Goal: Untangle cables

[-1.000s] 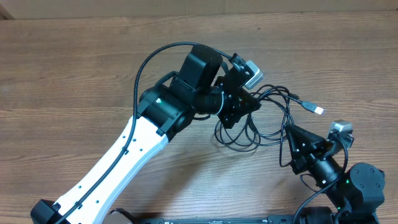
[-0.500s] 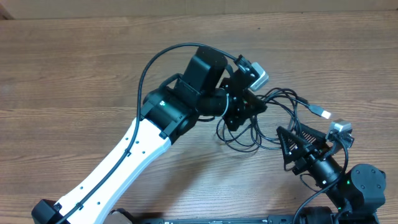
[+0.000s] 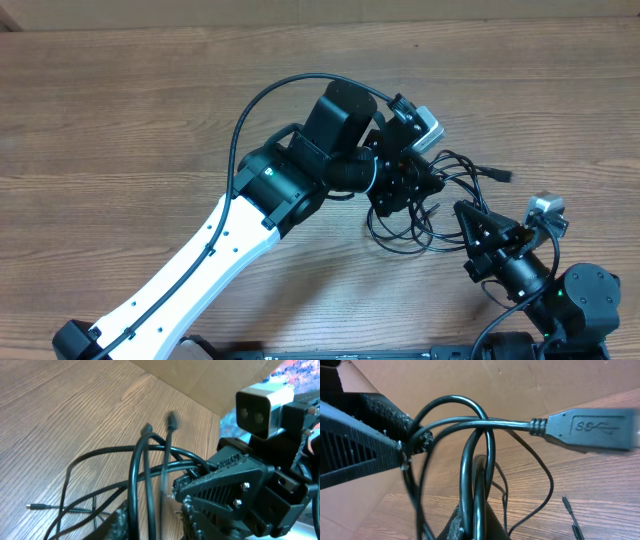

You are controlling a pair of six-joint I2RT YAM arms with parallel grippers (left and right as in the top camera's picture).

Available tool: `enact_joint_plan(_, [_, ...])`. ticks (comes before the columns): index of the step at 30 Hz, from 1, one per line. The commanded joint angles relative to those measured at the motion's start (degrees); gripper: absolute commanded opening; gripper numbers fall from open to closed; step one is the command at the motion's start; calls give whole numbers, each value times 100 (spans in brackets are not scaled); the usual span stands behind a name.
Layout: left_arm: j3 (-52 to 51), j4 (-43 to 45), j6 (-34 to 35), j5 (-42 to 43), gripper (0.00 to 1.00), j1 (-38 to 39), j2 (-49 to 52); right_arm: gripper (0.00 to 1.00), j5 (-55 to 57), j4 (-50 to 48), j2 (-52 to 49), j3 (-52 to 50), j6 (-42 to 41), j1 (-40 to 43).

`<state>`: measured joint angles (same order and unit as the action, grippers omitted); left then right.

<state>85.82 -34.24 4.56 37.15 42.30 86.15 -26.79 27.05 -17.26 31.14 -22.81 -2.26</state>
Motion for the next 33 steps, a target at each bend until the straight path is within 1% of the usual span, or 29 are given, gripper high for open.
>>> enact_joint_plan(1, [133, -107, 15, -297, 35, 9, -107, 3, 15, -39, 57, 70, 17, 9])
enact_joint_plan(5, [133, -302, 13, -566, 37, 9, -107, 4, 17, -39, 57, 70, 17, 9])
enact_joint_plan(10, [133, -654, 15, -1217, 39, 9, -107, 4, 35, -39, 57, 70, 15, 9])
enact_joint_plan(15, [133, -772, 13, -1274, 41, 9, -107, 4, 35, -42, 57, 70, 17, 9])
enact_joint_plan(17, [133, -780, 13, -1331, 40, 9, -107, 4, 35, -42, 57, 70, 17, 9])
enact_joint_plan(18, [133, -791, 13, -1388, 37, 9, -107, 4, 35, -42, 57, 70, 15, 9])
enact_joint_plan(19, [133, -802, 15, -1519, 25, 11, -107, 4, 35, -42, 57, 70, 15, 9])
enact_joint_plan(21, [133, -798, 15, -1554, 16, 9, -107, 4, 35, -39, 57, 70, 15, 9])
enact_joint_plan(26, [133, -798, 15, -1622, 5, 11, -107, 4, 35, -42, 57, 70, 15, 9])
enact_joint_plan(27, [133, -798, 15, -1620, 5, 11, -107, 4, 35, -42, 57, 70, 15, 9])
enact_joint_plan(29, [133, -802, 15, -1620, 6, 11, -107, 4, 35, -42, 57, 70, 15, 9])
enact_joint_plan(33, [133, -850, 20, -1611, 18, 11, -107, 4, 35, -39, 57, 70, 17, 9])
